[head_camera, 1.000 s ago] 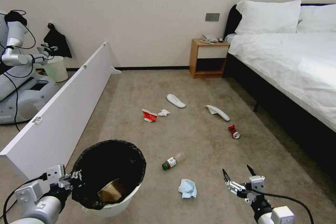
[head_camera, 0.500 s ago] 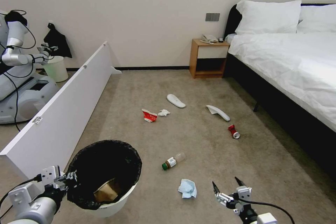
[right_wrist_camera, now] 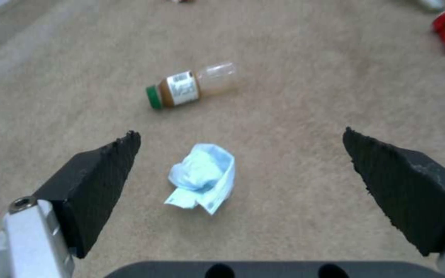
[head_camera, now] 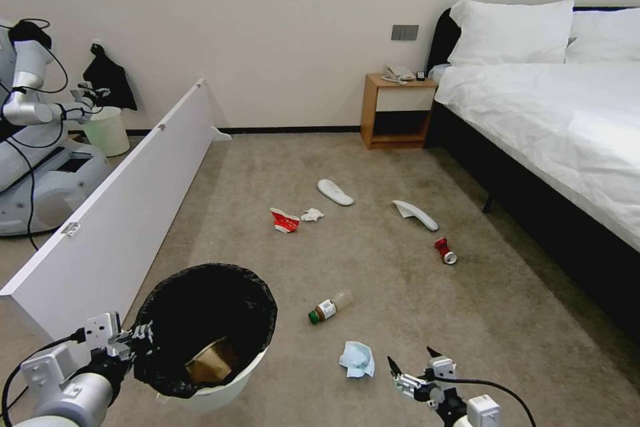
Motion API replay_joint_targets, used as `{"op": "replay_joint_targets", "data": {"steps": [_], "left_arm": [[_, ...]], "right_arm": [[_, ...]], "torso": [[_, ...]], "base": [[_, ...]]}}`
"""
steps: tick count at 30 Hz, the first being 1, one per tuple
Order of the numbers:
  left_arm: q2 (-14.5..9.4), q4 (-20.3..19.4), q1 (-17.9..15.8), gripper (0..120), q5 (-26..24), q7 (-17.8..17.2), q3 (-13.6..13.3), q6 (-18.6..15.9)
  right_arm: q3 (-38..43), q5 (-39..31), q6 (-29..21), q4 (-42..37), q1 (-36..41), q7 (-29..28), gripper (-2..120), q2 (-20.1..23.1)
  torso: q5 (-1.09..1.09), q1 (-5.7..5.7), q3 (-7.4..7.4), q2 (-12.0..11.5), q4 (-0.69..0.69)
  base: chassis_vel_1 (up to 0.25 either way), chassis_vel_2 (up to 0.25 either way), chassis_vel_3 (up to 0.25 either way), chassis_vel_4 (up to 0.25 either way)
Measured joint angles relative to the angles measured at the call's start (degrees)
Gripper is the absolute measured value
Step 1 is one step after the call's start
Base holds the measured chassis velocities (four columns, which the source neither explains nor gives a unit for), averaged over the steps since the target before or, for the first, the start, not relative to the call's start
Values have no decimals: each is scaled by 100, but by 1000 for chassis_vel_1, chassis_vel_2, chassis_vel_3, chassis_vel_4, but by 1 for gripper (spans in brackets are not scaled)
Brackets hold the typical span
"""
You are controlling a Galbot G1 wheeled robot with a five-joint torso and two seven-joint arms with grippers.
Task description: Pick up the trash bin, then pick up the garbage from the floor and place it into the trash bin.
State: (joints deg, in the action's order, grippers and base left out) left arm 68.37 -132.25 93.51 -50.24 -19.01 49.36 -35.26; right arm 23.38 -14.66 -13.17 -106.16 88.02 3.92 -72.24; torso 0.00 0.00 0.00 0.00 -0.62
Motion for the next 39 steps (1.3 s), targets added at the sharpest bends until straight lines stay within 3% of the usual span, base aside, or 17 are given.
{"op": "replay_joint_targets", "data": {"steps": [11,24,27,39], "left_arm": [[36,-27,21,5,0,-11,-16,-10],[16,-62,28,5,-13,-17,-61,-16],[-32,-94,72,5,-40,-12,-53,-17],[-7,-160,105,5,-86,-3,-28,-16]], "right_arm": [[-391,-410,-389,1075,-828,-346,100,-281],[-486,-485,-403,2263,-1501,-402,100,-557],[-443,-346,-364,2829,-1925,-373,100,-818],[-502,-149,-351,3363,-2360,-318,100,-1061]], "torso": [[0,0,0,0,0],[0,0,0,0,-1],[0,0,0,0,0],[0,0,0,0,0]], "base": [[0,0,0,0],[0,0,0,0],[0,0,0,0],[0,0,0,0]]}}
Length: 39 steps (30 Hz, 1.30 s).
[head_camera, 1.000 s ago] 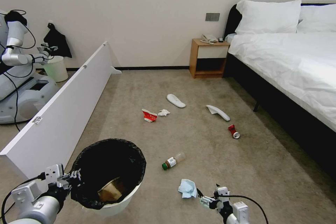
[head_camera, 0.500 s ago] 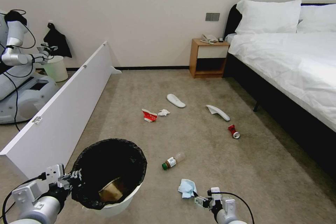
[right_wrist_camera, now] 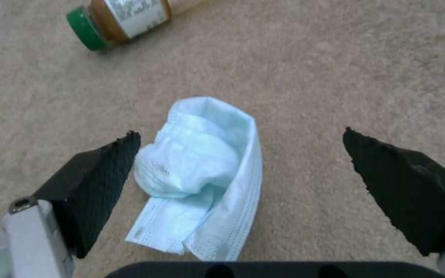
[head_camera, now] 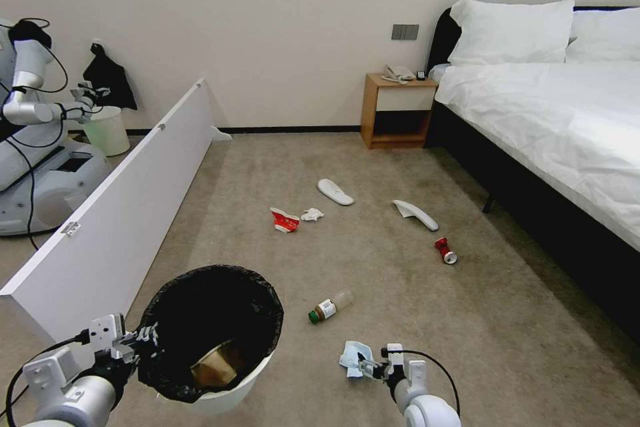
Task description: Pick up the trash bin, then pick up the garbage from the floor and place it into the trash bin.
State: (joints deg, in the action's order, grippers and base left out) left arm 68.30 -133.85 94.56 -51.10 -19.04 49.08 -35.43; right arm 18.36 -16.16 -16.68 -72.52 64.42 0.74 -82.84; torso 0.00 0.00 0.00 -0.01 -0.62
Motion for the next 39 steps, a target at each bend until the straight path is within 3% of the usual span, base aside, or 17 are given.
{"op": "replay_joint_targets", "data": {"steps": [16,22,25,27,28,32,35,39], "left_arm": [[5,-20,-32,5,-20,0,20,3],[6,3,-58,5,-21,-8,10,4],[19,22,-83,5,-20,-15,-5,3],[20,29,-88,5,-19,-16,-7,4],[23,37,-92,5,-13,-18,-10,4],[27,40,-95,5,-9,-20,-15,4],[27,40,-99,5,-7,-24,-17,4],[26,40,-97,5,-6,-25,-16,4]], "right_arm": [[-31,102,-260,303,-128,-60,100,-15],[-31,75,-324,368,-202,-55,82,-22],[-36,14,-329,405,-231,-48,65,-20],[-36,3,-329,408,-234,-40,61,-17],[-37,-13,-327,410,-235,-28,53,-14],[-41,-44,-326,410,-236,-10,45,-7],[-48,-75,-326,407,-228,18,28,9],[-52,-78,-327,407,-219,29,20,15]], "torso": [[0,0,0,0,0],[0,0,0,0,0],[0,0,0,0,0],[0,0,0,0,0],[0,0,-1,0,0],[0,0,-1,1,0],[0,0,0,1,0],[0,0,0,1,-1]], "base": [[0,0,0,0],[0,0,0,0],[0,0,0,0],[0,0,0,0],[0,0,0,0],[0,0,0,0],[0,0,0,0],[0,0,0,0]]}}
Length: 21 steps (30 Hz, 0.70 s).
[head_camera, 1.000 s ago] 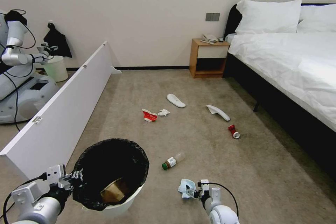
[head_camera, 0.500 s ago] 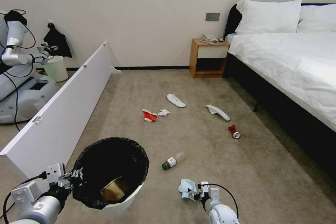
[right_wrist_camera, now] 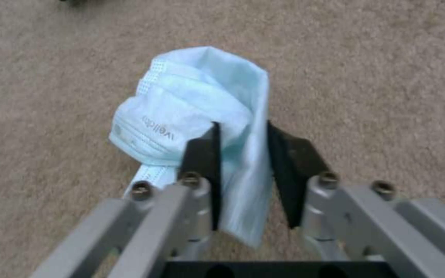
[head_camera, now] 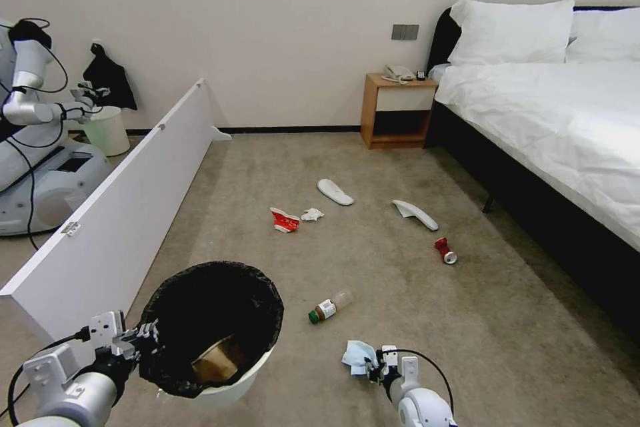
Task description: Pick up the trash bin, then pick up the garbage from the floor and place it into the trash bin.
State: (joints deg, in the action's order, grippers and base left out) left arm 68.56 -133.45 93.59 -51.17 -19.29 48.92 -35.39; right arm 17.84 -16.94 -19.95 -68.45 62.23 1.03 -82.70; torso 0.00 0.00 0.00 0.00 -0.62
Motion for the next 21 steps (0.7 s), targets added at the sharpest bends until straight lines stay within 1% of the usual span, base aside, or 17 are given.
{"op": "replay_joint_targets", "data": {"steps": [1,2,3,5,17,21], "left_arm": [[-1,-3,6,5,0,0,2,0],[-1,-8,10,5,0,0,3,0],[-1,-8,10,5,0,0,3,0],[-6,-28,17,5,-2,-1,8,0],[-32,-8,10,5,-9,0,-20,-2],[-37,14,10,5,-13,0,-73,-7]], "right_arm": [[-3,-2,-1,0,5,8,12,2],[-3,-5,-3,-4,8,10,7,2],[-3,-5,-3,-4,8,10,7,2],[-3,-16,-10,-51,27,11,0,8],[38,-50,27,-312,139,5,0,87],[72,-164,179,-709,250,-13,0,232]], "torso": [[0,0,0,0,0],[0,0,0,0,0],[0,0,0,0,0],[0,0,0,0,1],[1,0,0,0,1],[1,0,0,0,1]], "base": [[0,0,0,0],[0,0,0,0],[0,0,0,0],[0,0,0,0],[0,0,0,0],[0,0,0,0]]}}
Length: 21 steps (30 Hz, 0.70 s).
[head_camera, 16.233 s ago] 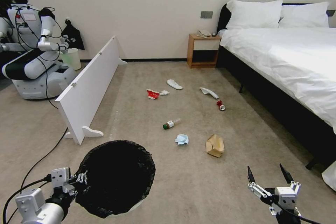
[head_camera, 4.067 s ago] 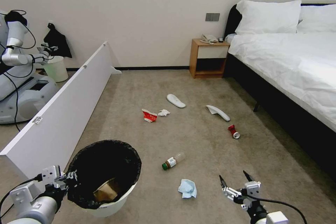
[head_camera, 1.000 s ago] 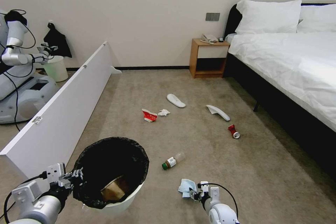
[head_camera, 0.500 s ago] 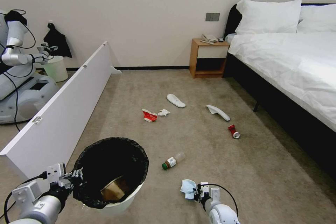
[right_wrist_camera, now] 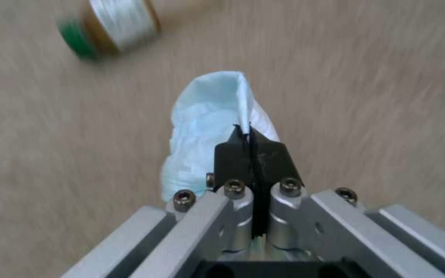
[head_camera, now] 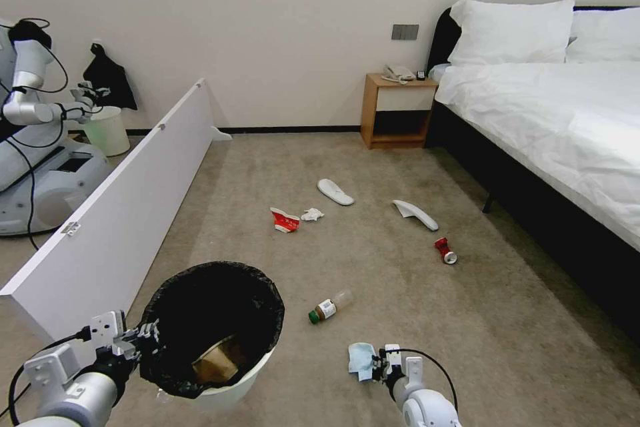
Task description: Pick up the trash bin, then pick up the garbage from the floor and place it into the trash bin.
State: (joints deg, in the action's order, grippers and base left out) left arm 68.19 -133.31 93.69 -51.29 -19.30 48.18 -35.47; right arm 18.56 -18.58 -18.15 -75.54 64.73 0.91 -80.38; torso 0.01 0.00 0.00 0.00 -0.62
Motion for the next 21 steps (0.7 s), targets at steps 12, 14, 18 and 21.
{"op": "replay_joint_targets", "data": {"steps": [12,14,18,21], "left_arm": [[-78,76,-29,5,25,-83,-333,-71],[-82,74,-39,4,30,-91,-354,-73],[-126,-9,-17,4,26,-105,-382,-93],[-146,-33,7,4,29,-101,-383,-98]], "right_arm": [[284,-1112,894,-2552,943,1172,0,801],[307,-1240,942,-2879,1028,1273,0,893],[259,-1563,1054,-3799,1174,1461,0,1333],[220,-1615,1062,-4284,1186,1570,0,1741]], "torso": [[-1,0,0,0,-1],[-1,0,0,0,-1],[0,0,0,0,0],[1,0,0,0,0]], "base": [[0,0,0,0],[0,0,0,0],[0,0,0,0],[0,0,0,0]]}}
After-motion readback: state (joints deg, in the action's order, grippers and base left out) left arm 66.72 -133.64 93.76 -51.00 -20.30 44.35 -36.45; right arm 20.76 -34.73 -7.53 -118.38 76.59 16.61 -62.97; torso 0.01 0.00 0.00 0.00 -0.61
